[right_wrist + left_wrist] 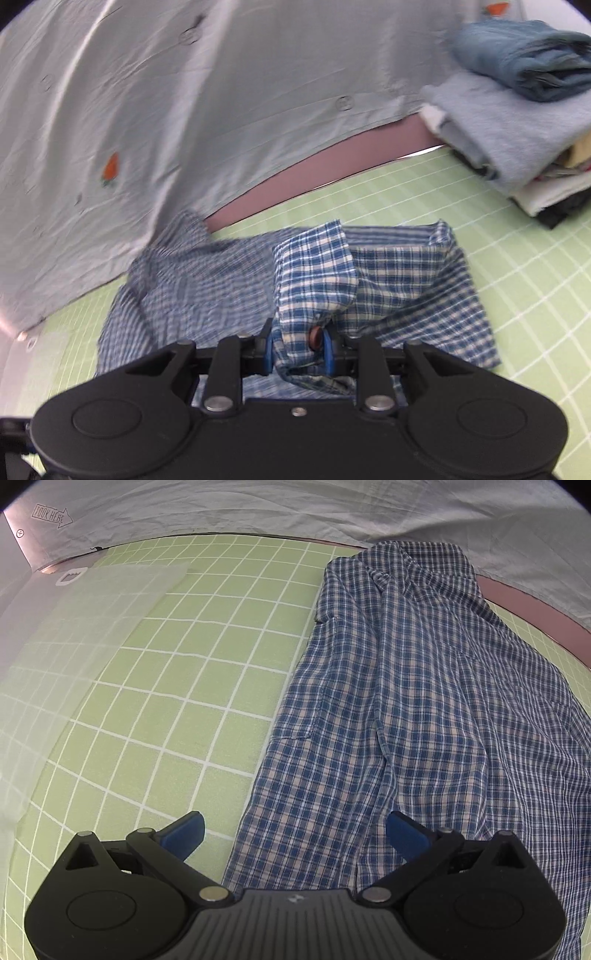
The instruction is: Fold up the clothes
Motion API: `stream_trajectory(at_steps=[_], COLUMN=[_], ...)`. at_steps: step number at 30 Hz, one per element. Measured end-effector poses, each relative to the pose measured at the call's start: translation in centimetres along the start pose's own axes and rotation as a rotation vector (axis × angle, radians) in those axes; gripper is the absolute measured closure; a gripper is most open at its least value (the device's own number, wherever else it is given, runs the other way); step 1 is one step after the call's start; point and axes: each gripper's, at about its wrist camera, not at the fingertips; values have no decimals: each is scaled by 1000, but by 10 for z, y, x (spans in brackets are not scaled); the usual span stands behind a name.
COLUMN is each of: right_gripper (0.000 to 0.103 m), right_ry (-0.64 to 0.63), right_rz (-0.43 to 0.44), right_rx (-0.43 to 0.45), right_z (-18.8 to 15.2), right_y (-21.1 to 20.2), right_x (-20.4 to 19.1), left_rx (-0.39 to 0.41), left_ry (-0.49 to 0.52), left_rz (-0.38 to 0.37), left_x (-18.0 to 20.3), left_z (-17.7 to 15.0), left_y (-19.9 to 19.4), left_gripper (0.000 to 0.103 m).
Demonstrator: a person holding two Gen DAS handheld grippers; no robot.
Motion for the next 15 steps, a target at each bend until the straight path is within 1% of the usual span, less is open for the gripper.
stream_trajectory(at_steps=[2, 4, 6, 7, 8, 9, 12, 14, 15], right_gripper=[77, 71, 46, 40, 27, 16, 12, 4, 3], right_ry=[-77, -143, -197, -204, -200, -192, -162, -143, -141], right_rz=[72, 118, 128, 124, 115, 103, 47, -30, -74], right_rx=[-48, -86, -105, -97, -85, -72, -38, -18, -15], right_z=[-9, -16, -21, -22, -21, -19, -13, -10, -11], right_y=[9, 14, 13, 10, 6, 2, -9, -15, -17], right_x=[-32, -54, -69, -71, -69, -66, -50, -34, -26], left_rx=[4, 9, 17, 21, 21, 22, 23, 31, 36], left_ry=[-3, -9, -22, -29, -31, -34, -41, -26, -14], left_rz=[0, 2, 4, 4, 3, 1, -3, -6, -7], left_x=[-4, -8, -12, -14, -14, -14, -12, -7, -3], left_z=[-3, -6, -8, -9, -10, -11, -13, -13, -13], left_y=[-3, -6, -10, -11, -12, -13, -14, -17, -18], left_gripper=[0, 0, 0, 0, 0, 0, 0, 0, 0])
Point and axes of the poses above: each gripper's, at about its wrist camera, not at the fingertips, and y roughly the way its jaws point, x to its right, z to its top, and after that the axes turned 3 degrees about -y, right-handed
